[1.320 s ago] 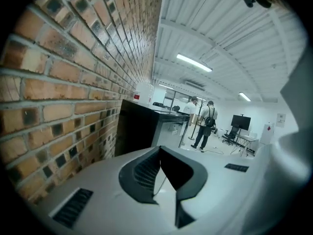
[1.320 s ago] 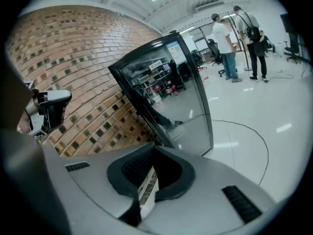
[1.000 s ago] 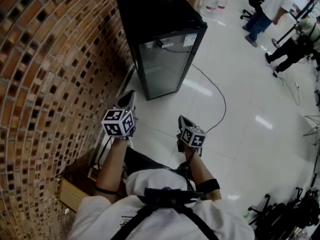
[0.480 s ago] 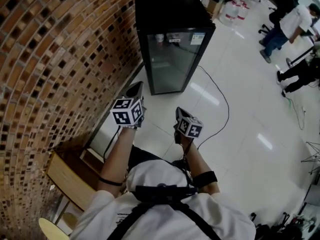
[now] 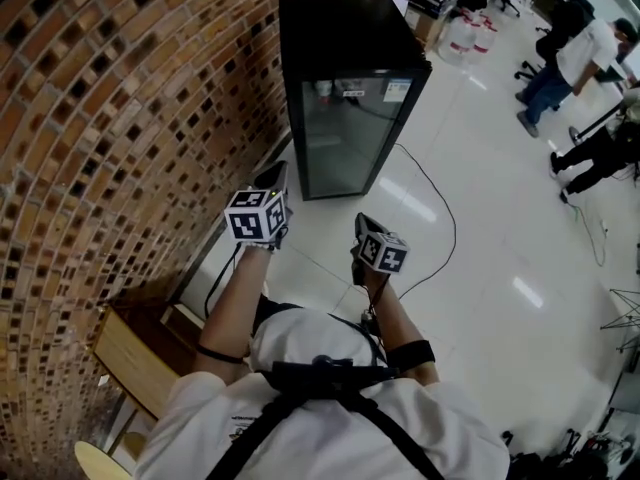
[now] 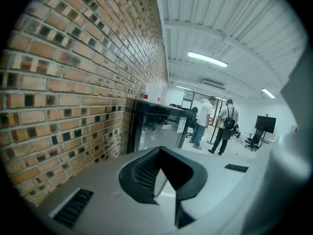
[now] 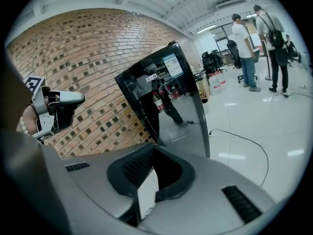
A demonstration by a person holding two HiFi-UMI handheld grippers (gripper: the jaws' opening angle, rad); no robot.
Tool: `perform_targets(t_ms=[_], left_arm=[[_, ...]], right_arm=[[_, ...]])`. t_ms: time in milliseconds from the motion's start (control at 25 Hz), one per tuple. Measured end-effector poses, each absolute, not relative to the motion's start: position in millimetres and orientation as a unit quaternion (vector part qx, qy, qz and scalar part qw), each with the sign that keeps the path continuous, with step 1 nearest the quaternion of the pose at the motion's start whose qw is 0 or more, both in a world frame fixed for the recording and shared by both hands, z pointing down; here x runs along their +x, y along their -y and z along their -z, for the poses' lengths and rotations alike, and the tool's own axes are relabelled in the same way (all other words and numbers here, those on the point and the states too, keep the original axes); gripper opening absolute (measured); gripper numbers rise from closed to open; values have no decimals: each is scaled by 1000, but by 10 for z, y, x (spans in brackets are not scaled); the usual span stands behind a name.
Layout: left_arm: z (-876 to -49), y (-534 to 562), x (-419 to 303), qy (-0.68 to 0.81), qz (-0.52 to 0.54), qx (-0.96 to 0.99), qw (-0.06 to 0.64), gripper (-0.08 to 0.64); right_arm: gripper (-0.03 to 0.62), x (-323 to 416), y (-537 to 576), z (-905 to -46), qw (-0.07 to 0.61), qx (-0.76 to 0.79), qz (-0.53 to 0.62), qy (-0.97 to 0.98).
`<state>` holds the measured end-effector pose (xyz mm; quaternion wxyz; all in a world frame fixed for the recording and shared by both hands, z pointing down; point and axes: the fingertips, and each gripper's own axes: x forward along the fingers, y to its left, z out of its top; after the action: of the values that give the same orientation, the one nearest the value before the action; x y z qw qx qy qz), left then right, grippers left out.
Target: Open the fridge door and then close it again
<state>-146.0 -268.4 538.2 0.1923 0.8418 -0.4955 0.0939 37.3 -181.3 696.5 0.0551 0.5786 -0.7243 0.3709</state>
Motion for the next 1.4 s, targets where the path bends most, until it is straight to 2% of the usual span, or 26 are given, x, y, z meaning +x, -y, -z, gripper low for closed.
perform_targets(t_ms=[1320, 1360, 1400], left_arm=[[-5224, 3011, -1609, 475, -100, 857, 174, 0], [-5226, 3055, -1608, 473, -102, 858, 172, 7], [-5233, 3106, -1606, 471, -104, 859, 171, 75]], right_arm=[[5, 106, 1866, -6778, 37, 580, -368, 726], [6, 103, 1894, -6764, 36, 580, -366, 727], [6, 103, 1928, -6755, 35, 581, -365, 727]])
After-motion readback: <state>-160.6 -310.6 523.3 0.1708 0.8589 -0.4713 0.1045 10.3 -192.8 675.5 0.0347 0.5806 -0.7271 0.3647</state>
